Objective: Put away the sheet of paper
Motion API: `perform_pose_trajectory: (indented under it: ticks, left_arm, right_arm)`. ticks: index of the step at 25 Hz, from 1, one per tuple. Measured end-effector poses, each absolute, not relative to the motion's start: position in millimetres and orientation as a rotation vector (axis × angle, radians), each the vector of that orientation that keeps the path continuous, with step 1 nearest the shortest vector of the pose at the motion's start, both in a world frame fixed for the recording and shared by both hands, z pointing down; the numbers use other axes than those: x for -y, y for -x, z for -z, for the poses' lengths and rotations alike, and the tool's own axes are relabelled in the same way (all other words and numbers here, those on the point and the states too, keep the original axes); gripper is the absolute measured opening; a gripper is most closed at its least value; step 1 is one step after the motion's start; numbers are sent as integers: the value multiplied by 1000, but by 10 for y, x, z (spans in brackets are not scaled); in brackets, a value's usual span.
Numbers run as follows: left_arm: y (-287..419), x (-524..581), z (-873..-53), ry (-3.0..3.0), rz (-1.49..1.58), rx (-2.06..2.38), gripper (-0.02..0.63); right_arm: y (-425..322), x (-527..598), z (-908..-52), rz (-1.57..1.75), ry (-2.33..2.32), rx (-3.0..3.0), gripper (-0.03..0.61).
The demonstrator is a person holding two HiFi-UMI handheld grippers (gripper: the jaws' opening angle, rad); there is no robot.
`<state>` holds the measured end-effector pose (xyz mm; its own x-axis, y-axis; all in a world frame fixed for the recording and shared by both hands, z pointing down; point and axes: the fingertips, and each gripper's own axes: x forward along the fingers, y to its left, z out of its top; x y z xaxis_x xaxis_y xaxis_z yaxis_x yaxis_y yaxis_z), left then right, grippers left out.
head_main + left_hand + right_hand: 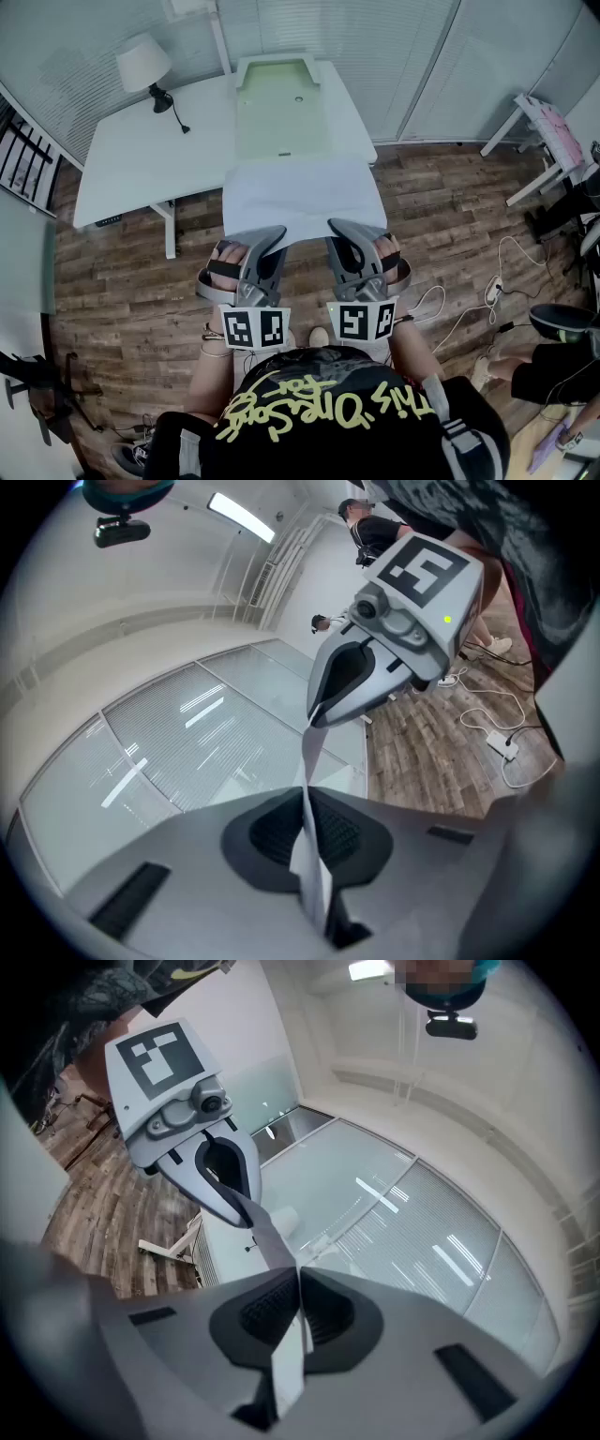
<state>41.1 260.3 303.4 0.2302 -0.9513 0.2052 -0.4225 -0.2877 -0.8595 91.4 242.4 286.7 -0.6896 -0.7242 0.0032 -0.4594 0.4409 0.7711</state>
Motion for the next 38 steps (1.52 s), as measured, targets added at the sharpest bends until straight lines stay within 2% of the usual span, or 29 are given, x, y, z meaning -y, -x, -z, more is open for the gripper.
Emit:
perform_pose_trajectory:
  ticks: [38]
  left_arm:
    - [-183, -2751, -3090, 1853, 958, -1228, 8]
  right_arm:
    - [-687, -2584, -2895, 1157, -1045, 2325, 9]
